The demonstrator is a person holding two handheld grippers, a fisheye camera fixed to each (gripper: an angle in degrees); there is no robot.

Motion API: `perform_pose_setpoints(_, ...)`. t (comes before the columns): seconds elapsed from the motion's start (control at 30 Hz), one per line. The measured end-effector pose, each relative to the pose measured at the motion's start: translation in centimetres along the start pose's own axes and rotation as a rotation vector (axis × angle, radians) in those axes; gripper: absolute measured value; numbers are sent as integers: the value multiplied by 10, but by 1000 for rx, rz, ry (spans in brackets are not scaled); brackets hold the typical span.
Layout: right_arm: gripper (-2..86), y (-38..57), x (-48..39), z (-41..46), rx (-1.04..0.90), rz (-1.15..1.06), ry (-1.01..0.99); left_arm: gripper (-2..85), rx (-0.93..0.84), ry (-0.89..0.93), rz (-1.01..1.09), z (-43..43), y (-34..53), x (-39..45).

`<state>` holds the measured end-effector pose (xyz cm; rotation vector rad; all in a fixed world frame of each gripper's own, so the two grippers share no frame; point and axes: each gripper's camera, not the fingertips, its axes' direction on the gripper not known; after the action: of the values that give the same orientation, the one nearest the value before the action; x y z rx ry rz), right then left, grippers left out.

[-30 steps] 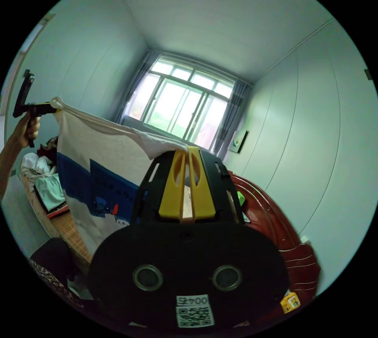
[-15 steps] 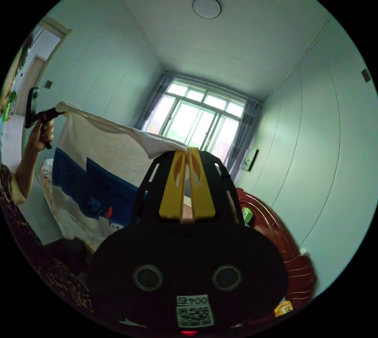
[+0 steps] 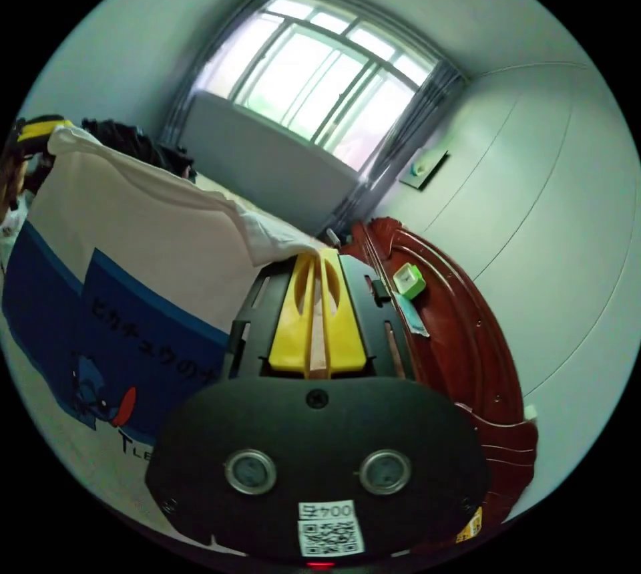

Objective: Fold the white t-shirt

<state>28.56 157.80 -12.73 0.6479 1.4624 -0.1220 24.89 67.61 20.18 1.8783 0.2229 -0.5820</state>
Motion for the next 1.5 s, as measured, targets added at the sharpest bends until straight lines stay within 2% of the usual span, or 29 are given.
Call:
perform_pose_setpoints(0.07,-5,6,-23,75,-91,-34,6,2,-137,-35,12,127,43,12)
perform_pose_setpoints(0.13,-1,21,-45,161,-207,-41,-31,3,-238,-19,-32,216,85,14)
perform_pose_setpoints(0.27,16,52,-58,240,-316,18,-123,10,-501,63,-121,390,204,15)
perform_pose_setpoints(0.37,34,84,-46,252,-291,96,-187,17,-572,87,-189,436,285,4)
perform_pose_setpoints(0.47,109,129,-26,234,-263,141,-242,27,-516,123,-220,415,341,-9)
perform_pose_setpoints(0.57,150,189,-1,202,-268,230,-348,43,-440,129,-238,350,391,-21)
perform_pose_setpoints(0.67,105,261,19,157,-257,345,-398,49,-352,230,-281,251,455,-24)
perform_pose_setpoints(0.73,13,319,18,126,-304,387,-431,38,-295,296,-293,181,503,-12)
perform_pose_setpoints(0.83,-2,384,2,103,-437,437,-492,26,-266,323,-368,79,601,17)
perform_pose_setpoints(0.9,-5,415,-10,92,-490,495,-522,22,-337,404,-456,36,690,40)
perform_pose_setpoints(1.03,-7,452,-27,73,-517,626,-647,35,-505,472,-480,19,792,75)
perform_pose_setpoints(1.2,-7,444,-28,59,-470,590,-674,87,-684,666,-465,41,859,112)
perform_pose_setpoints(1.33,-7,444,-10,58,-433,626,-666,115,-771,625,-383,57,899,134)
perform_pose_setpoints(1.43,-7,452,3,60,-424,669,-665,135,-818,619,-456,65,938,132)
perform_pose_setpoints(1.5,-7,457,9,62,-428,683,-663,141,-789,638,-580,62,967,116)
